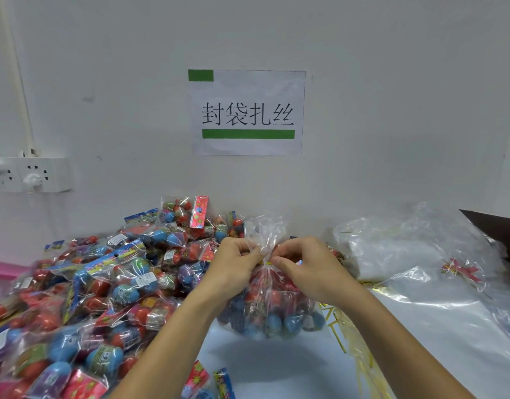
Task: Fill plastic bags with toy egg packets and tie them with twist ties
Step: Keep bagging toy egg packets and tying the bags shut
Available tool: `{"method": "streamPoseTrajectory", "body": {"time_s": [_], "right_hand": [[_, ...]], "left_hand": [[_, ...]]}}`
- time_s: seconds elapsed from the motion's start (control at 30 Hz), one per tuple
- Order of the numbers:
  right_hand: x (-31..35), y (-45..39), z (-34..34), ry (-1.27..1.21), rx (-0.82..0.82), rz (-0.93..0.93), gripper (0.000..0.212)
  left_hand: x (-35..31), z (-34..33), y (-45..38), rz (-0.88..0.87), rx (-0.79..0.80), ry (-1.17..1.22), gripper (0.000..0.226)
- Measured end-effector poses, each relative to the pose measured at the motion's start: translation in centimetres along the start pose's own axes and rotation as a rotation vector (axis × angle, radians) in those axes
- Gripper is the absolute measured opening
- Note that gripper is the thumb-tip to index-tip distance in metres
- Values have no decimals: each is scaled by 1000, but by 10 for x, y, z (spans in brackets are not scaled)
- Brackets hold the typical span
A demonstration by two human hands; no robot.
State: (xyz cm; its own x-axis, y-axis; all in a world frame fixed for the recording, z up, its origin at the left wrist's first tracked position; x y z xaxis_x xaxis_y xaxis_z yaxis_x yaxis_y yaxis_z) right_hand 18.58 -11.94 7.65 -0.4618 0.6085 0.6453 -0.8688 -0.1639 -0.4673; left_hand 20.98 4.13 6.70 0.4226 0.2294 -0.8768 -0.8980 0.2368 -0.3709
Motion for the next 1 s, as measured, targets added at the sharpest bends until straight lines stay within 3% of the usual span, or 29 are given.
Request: {"method": "streamPoseTrajectory", "body": {"time_s": [0.33, 0.43, 0.63, 1.0], "right_hand": [[-9, 0, 4, -296, 91, -137, 28], [-11, 1, 7, -375, 158, -179, 31], [-14, 0, 8, -304, 87, -201, 14], [-11, 1, 7, -308, 59, -225, 17]], "left_hand": [[-1, -1, -1, 6, -41, 12, 35], [-2, -1, 0, 16, -17, 10, 43], [-4, -6, 1, 0, 6, -7, 54], [-6, -6, 3, -13, 7, 14, 49]]}}
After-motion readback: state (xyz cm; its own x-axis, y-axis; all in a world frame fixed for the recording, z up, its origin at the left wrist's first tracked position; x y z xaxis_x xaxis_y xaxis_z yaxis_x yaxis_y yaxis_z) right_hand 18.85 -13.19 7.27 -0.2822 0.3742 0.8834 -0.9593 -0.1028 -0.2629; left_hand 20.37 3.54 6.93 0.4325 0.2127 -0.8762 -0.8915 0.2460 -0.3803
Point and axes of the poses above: each hand's wrist, its own y-axis away from the middle knuckle, its own z-axis out of the back of the hand, x = y × z, the point moved 1 cm from there along -y, towards the middle knuckle, and after that the axes turned 3 degrees about -y, right-handed, at the moved point
